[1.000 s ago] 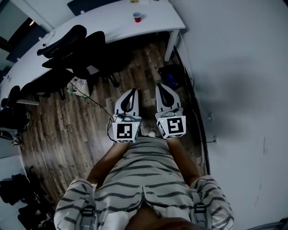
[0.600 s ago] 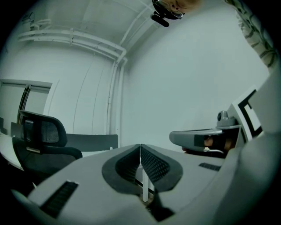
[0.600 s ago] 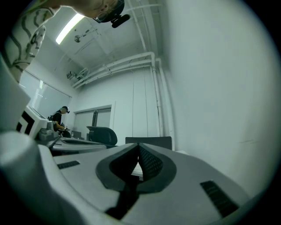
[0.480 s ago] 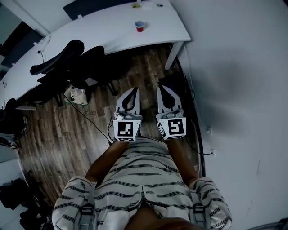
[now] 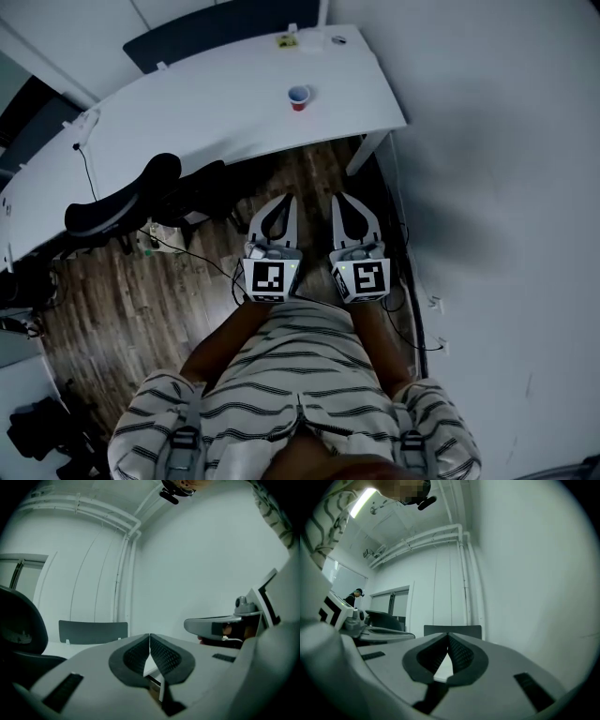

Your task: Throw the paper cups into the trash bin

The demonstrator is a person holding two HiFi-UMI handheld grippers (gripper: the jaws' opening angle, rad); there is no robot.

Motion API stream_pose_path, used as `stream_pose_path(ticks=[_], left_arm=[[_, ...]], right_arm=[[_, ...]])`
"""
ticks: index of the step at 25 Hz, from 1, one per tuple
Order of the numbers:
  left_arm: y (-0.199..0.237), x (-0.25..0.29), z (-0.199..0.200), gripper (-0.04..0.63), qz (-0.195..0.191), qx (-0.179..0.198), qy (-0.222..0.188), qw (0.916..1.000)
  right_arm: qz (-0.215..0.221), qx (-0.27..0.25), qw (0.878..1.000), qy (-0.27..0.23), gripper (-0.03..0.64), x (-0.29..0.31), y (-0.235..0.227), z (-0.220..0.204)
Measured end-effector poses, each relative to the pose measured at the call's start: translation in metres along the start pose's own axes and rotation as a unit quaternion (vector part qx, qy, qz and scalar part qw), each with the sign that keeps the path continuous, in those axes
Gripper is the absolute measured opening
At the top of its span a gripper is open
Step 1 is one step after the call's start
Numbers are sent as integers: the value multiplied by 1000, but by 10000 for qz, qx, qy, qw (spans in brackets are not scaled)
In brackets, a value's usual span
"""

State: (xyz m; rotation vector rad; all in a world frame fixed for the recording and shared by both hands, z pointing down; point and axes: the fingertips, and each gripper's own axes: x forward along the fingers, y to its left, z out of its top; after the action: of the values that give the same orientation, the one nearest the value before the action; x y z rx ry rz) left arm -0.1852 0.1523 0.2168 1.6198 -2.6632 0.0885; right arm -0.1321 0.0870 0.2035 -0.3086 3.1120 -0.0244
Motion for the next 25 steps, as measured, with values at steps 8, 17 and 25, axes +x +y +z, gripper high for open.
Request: stream_pose_path(ticks=[8, 17, 25], left_arm=[[43, 65, 1, 25, -238, -3, 98, 9997], [71, 111, -8, 23, -501, -207, 266, 9982], [66, 131, -25, 25, -486, -254, 438, 9975]], right_arm=[[-315, 52, 9995, 17, 17, 70, -24, 1], [-564, 76, 9982, 187, 17, 115, -40, -3], [-591, 110, 9973, 431, 17, 122, -56, -22]])
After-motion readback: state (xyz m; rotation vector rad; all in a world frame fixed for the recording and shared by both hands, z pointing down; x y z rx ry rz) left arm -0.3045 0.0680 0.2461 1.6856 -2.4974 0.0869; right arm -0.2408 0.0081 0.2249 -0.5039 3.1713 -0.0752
